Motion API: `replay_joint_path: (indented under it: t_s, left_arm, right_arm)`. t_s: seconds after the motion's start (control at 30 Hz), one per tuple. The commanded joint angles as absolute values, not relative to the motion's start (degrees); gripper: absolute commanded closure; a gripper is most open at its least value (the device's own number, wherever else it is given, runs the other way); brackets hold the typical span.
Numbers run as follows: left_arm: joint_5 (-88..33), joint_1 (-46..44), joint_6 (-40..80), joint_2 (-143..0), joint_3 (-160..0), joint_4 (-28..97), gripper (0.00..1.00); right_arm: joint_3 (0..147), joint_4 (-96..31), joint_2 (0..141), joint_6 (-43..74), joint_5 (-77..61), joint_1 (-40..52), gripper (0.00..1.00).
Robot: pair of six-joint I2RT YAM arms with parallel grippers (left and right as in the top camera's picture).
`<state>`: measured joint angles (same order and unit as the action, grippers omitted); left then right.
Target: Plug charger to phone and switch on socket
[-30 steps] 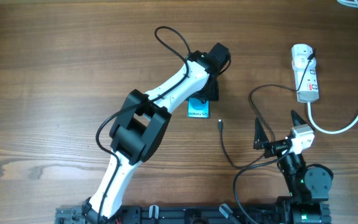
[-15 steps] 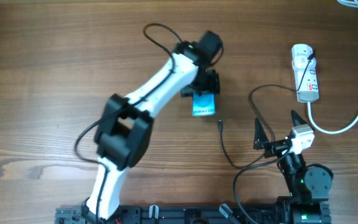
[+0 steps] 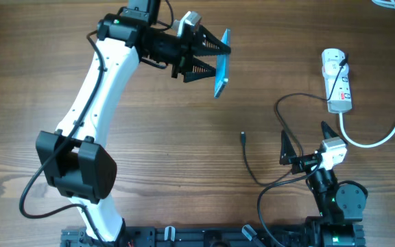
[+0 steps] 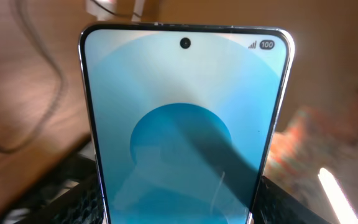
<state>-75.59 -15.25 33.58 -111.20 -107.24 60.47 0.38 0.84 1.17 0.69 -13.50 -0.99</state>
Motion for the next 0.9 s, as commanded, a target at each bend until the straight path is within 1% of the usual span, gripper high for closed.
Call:
replay_joint_path:
  t_s: [0.0, 0.17, 0.3, 0.4, 0.53, 0.6, 0.87]
  left_arm:
    - [-89.38, -12.91, 33.56, -109.08, -107.66, 60.51, 0.31]
    - [-90.35, -10.63, 43.16, -109.08, -107.66, 60.47, 0.32]
    - [-90.32, -8.69, 46.87, -109.08, -107.66, 60.47, 0.32]
    - [-90.35, -7.22, 47.24, -109.08, -107.66, 61.19, 0.32]
    - [-90.19, -6.50, 51.92, -109.08, -107.66, 61.30, 0.32]
    - [-89.93, -6.52, 51.90, -109.08, -107.66, 61.30, 0.32]
    - [-82.98, -6.52, 54.92, -109.08, -107.66, 61.28, 0.32]
  right_arm:
    - [0.36, 0.97, 0.93, 0.16, -14.02, -0.71, 0.00]
    - [0.36, 0.99, 0.93, 0.12, -14.02, -0.71, 0.00]
    - [0.36, 0.99, 0.93, 0.14, -14.02, -0.71, 0.00]
    - [0.36, 0.99, 0.93, 0.12, -14.02, -0.71, 0.00]
    - [0.36, 0.97, 0.93, 0.14, -14.02, -0.71, 0.00]
    - [0.36, 0.97, 0.93, 0.12, -14.02, -0.71, 0.00]
    - [0.36, 0.99, 0.93, 0.14, -14.02, -0.71, 0.00]
